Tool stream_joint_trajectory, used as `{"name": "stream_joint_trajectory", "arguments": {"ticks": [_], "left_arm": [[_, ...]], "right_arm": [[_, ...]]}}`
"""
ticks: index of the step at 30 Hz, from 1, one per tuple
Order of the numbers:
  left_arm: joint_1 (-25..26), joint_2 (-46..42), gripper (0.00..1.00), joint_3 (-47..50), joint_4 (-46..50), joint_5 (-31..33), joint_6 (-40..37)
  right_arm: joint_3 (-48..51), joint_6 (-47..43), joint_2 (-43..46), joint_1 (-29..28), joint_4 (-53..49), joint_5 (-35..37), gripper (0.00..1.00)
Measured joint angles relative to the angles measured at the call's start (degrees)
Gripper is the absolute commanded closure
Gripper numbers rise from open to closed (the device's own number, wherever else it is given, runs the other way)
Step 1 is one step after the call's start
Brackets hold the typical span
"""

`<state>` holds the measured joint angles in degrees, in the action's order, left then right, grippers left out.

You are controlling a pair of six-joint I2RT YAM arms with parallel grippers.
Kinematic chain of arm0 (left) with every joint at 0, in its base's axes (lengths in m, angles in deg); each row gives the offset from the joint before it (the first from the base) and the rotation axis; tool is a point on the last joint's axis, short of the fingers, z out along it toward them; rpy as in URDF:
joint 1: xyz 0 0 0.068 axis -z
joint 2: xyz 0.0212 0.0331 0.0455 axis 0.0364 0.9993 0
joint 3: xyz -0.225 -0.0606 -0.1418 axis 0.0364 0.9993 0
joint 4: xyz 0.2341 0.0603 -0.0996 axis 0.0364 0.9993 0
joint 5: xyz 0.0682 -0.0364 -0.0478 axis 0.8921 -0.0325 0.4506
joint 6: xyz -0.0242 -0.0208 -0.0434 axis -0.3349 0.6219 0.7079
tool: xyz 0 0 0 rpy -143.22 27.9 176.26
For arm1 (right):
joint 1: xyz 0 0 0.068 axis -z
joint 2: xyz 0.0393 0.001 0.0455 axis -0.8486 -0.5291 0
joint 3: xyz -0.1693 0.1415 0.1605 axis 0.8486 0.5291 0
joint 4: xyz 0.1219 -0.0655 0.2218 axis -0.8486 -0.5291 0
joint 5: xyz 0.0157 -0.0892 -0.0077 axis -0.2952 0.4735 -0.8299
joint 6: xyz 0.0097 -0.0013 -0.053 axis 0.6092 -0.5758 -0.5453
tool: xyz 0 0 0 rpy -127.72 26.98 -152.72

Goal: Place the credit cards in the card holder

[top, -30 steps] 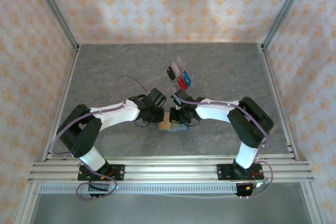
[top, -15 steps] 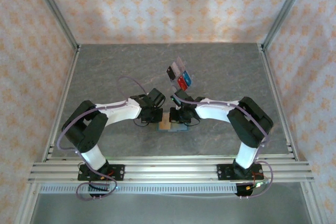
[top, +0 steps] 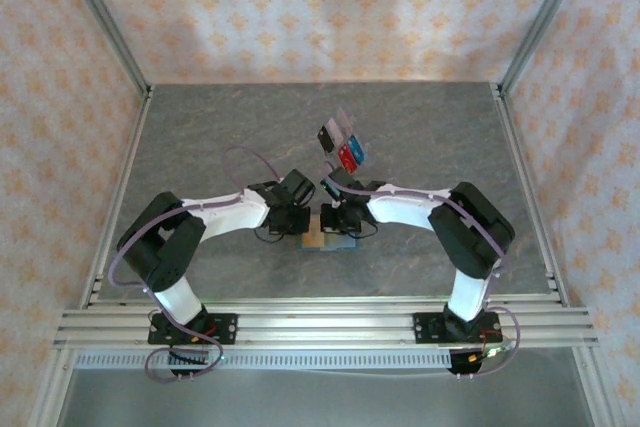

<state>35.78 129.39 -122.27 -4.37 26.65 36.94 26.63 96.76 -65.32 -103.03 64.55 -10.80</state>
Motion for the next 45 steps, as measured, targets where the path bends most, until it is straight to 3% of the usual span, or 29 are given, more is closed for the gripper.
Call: {"name": "stream_joint_trajectory", "arguments": {"ticks": [6,18,31,45], "left_arm": [[0.1,0.0,1.00,0.0,0.0,0.6,0.4],[0.8,0.8,1.00,1.4,-7.2,0.8,2.4],[0.8,0.5,1.00,1.9,-7.9,0.8,2.6],[0.8,0.5,1.00,1.9,-7.8,0.8,2.6]], "right_arm": [[-0.7,-0.3,0.2,-0.7,-1.4,2.2,0.86],[-7.8,-6.6,4.2,-0.6,-14.2,13.1,0.79],[-9.6,-11.4,-0.4,1.9,-18.4,17.7,0.64],[-9.8,-11.8,-3.8,1.8,-17.0,18.8,0.70]]}}
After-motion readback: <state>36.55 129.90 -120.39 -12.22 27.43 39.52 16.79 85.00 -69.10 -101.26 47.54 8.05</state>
